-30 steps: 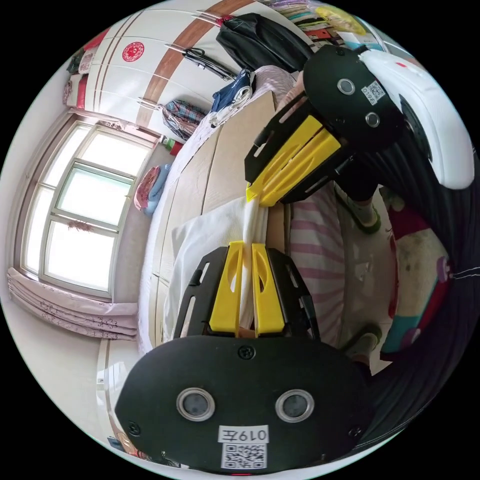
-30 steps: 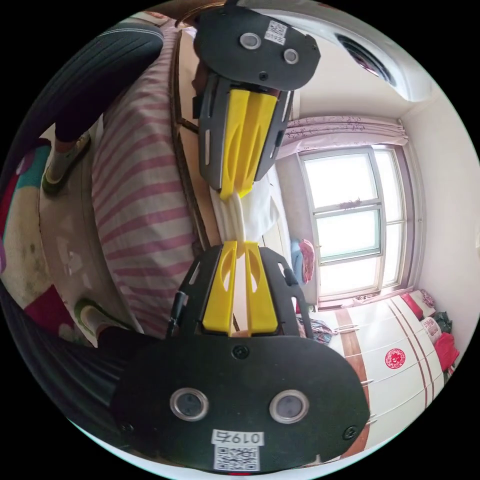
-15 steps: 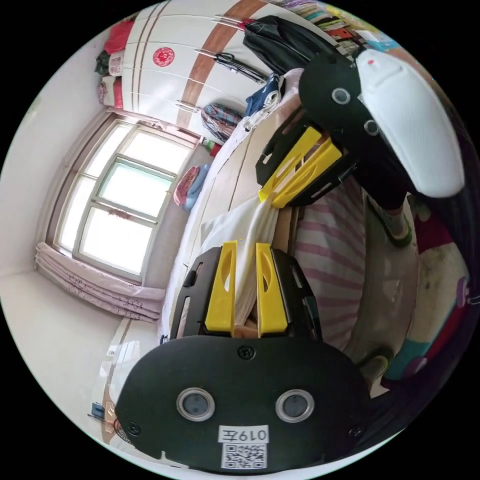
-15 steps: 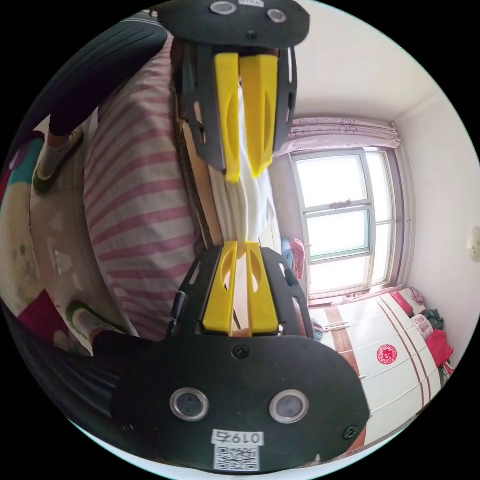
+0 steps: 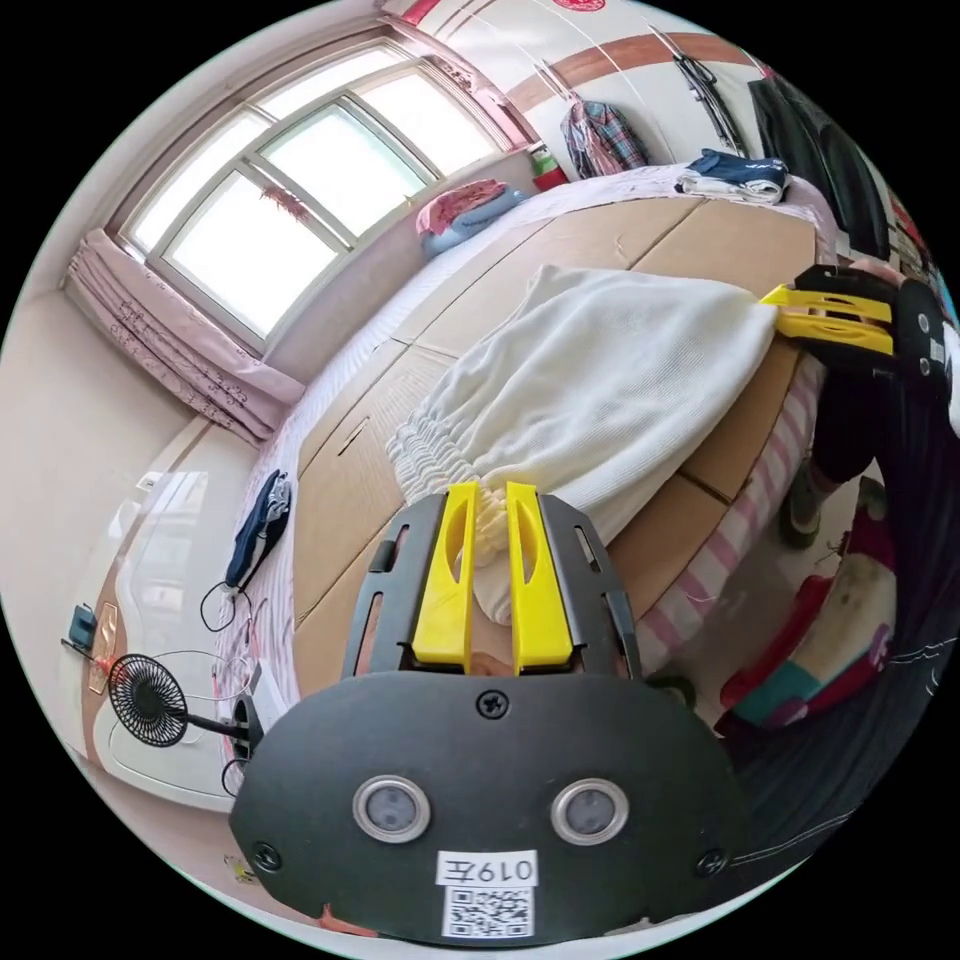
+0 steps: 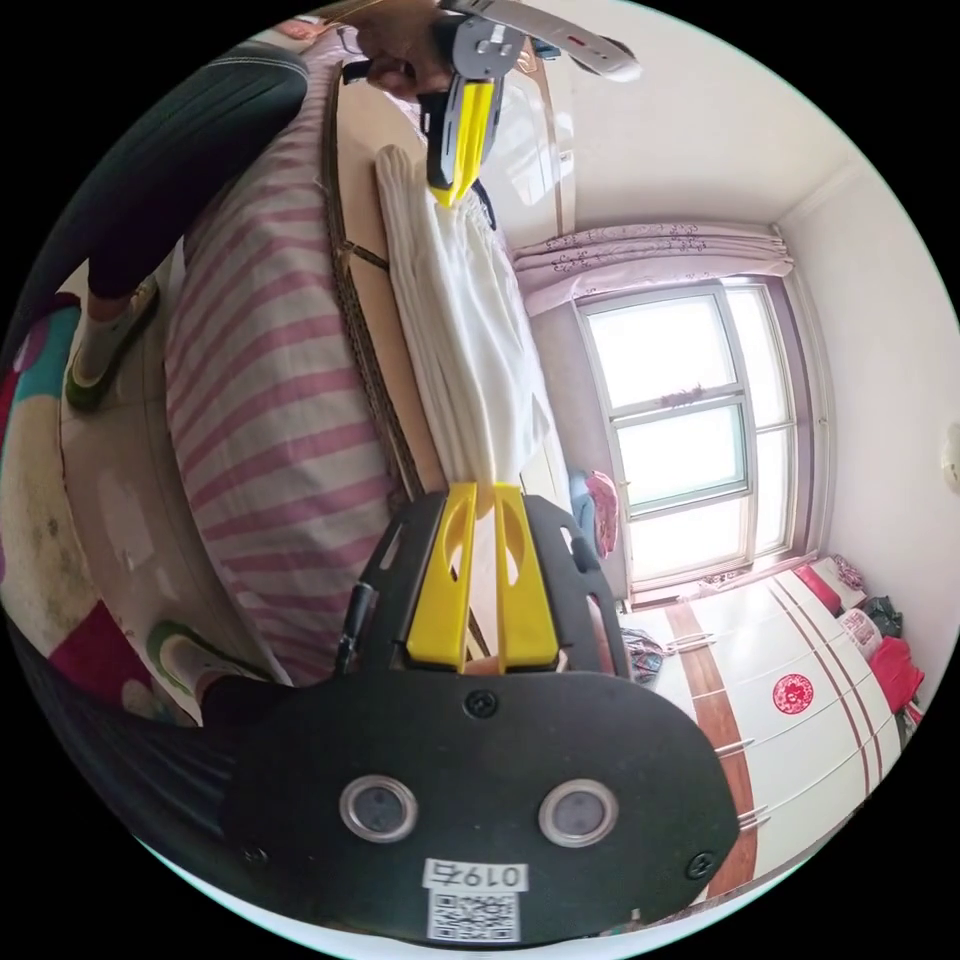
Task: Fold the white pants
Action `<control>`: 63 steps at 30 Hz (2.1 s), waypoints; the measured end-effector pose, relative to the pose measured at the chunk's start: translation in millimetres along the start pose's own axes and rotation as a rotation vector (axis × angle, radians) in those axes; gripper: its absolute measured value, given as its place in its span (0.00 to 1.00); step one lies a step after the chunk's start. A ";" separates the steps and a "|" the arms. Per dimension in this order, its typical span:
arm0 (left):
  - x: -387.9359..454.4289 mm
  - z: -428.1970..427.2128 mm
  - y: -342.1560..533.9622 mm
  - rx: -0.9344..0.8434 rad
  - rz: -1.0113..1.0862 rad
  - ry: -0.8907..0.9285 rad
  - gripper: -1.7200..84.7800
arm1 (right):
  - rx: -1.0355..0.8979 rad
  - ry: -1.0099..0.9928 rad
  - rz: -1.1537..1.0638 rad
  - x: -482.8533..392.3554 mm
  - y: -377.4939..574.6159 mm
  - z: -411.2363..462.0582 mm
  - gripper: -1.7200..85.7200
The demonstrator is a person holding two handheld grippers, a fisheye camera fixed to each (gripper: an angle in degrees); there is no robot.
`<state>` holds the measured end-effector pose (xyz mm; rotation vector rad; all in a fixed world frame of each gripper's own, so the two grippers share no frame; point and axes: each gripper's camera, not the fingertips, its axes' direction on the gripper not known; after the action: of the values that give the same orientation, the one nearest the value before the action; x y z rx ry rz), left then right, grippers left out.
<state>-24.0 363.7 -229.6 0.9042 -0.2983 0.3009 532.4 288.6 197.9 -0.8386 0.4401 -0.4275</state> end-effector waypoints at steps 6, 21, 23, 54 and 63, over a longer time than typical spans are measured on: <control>-22.5 44.0 5.3 -0.027 -0.062 0.053 0.03 | 0.016 -0.046 0.007 65.1 -16.5 -15.6 0.06; -149.2 152.6 -35.7 0.211 -0.184 0.310 0.03 | 0.224 -0.690 0.479 454.9 -37.5 89.8 0.01; -153.4 179.3 -62.7 0.200 -0.144 0.293 0.03 | 0.236 -0.706 0.493 514.2 -67.7 149.1 0.01; -133.7 633.6 -366.3 -0.061 0.212 1.049 0.06 | -0.930 -1.739 0.229 766.0 -474.1 622.6 0.13; -122.8 676.0 -406.9 -0.029 0.283 1.118 0.13 | -0.952 -1.707 0.159 792.7 -560.9 614.2 0.08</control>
<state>-68.3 -431.7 -174.6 0.5498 0.6097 0.9988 1409.2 -85.6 839.3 -1.7184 -0.9758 0.7762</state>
